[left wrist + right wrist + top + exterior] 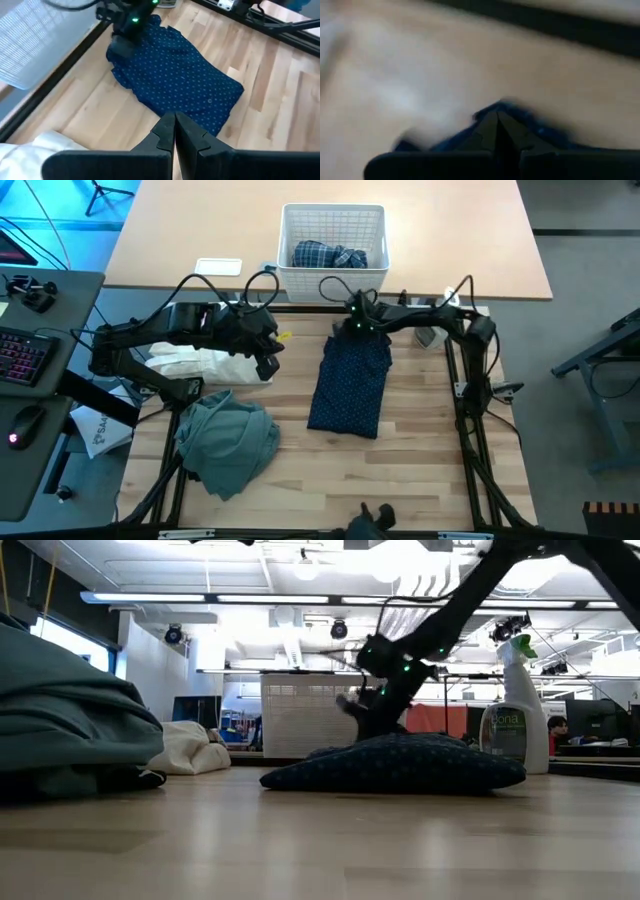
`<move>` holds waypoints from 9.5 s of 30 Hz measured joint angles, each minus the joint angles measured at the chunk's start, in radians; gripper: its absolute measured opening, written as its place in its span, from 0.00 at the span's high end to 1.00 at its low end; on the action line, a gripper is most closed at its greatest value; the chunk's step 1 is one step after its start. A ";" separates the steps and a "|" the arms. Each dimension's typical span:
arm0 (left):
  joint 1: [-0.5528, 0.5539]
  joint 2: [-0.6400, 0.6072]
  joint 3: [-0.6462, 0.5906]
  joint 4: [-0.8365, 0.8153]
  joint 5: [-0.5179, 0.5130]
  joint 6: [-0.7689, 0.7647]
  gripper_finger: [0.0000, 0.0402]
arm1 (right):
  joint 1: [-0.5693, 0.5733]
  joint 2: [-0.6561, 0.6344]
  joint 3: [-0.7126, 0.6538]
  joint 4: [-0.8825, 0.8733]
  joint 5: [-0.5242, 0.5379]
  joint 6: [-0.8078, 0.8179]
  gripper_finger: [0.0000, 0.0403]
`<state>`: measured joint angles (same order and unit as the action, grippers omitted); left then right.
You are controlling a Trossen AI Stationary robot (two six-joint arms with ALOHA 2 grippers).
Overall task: Fold Laundry from Bin
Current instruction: Fold the dark blue polo
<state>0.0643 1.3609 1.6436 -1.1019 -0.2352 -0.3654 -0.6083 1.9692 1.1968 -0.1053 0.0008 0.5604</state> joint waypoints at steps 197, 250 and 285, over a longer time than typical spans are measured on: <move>-0.066 0.588 -0.416 0.739 0.608 0.119 1.00 | 0.559 -0.420 -0.653 0.328 -0.335 -0.281 1.00; 0.177 0.537 -0.345 0.400 0.435 0.239 1.00 | 0.042 -0.135 -0.405 -0.213 -0.912 -0.424 0.30; 0.142 0.789 -0.341 1.139 0.470 0.041 1.00 | 0.155 -0.441 -0.930 0.723 -0.529 0.402 0.18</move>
<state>0.2058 2.1503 1.3024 0.0366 0.2348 -0.3248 -0.4530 1.5278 0.2671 0.6173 -0.5277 0.9628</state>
